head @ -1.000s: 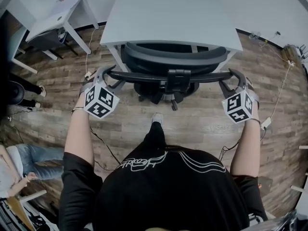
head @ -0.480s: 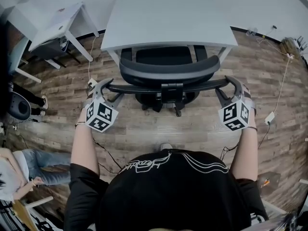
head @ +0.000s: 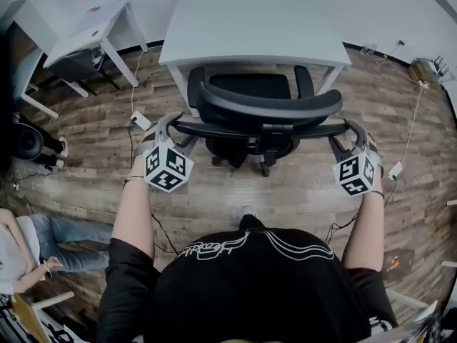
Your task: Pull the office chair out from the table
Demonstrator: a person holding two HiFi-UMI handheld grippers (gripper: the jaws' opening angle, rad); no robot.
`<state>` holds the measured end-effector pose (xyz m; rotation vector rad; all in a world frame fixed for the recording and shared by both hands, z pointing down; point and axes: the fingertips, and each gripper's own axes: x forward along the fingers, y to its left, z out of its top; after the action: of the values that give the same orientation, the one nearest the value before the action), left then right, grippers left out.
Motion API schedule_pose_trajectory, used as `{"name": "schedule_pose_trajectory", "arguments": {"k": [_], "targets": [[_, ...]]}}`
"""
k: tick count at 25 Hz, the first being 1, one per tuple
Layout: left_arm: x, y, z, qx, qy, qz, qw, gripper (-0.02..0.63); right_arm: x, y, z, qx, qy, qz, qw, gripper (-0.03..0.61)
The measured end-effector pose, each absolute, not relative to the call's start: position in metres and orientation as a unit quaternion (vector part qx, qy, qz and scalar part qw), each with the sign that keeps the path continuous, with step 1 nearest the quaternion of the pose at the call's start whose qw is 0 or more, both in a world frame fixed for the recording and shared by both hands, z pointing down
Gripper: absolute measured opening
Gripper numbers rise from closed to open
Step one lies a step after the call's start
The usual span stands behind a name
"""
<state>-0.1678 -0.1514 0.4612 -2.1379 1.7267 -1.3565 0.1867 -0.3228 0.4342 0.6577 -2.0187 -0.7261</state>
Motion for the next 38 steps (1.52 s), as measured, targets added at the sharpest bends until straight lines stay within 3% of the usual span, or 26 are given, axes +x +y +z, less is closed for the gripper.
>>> {"name": "schedule_pose_trajectory", "arguments": {"k": [22, 28, 33, 38], "targets": [[-0.129, -0.05, 0.468, -0.713, 0.549, -0.432, 0.058, 0.256, 0.236, -0.203, 0.443, 0.37, -0.75, -0.304, 0.456, 0.267], [-0.129, -0.042, 0.454, -0.734, 0.547, -0.397, 0.06, 0.289, 0.246, -0.196, 0.433, 0.401, -0.726, -0.289, 0.478, 0.281], [-0.14, -0.012, 0.44, -0.75, 0.561, -0.347, 0.05, 0.298, 0.259, -0.162, 0.421, 0.445, -0.772, -0.182, 0.415, 0.282], [-0.12, 0.036, 0.428, -0.777, 0.569, -0.269, 0.003, 0.295, 0.228, -0.075, 0.4, 0.393, -0.868, -0.053, 0.3, 0.281]]}}
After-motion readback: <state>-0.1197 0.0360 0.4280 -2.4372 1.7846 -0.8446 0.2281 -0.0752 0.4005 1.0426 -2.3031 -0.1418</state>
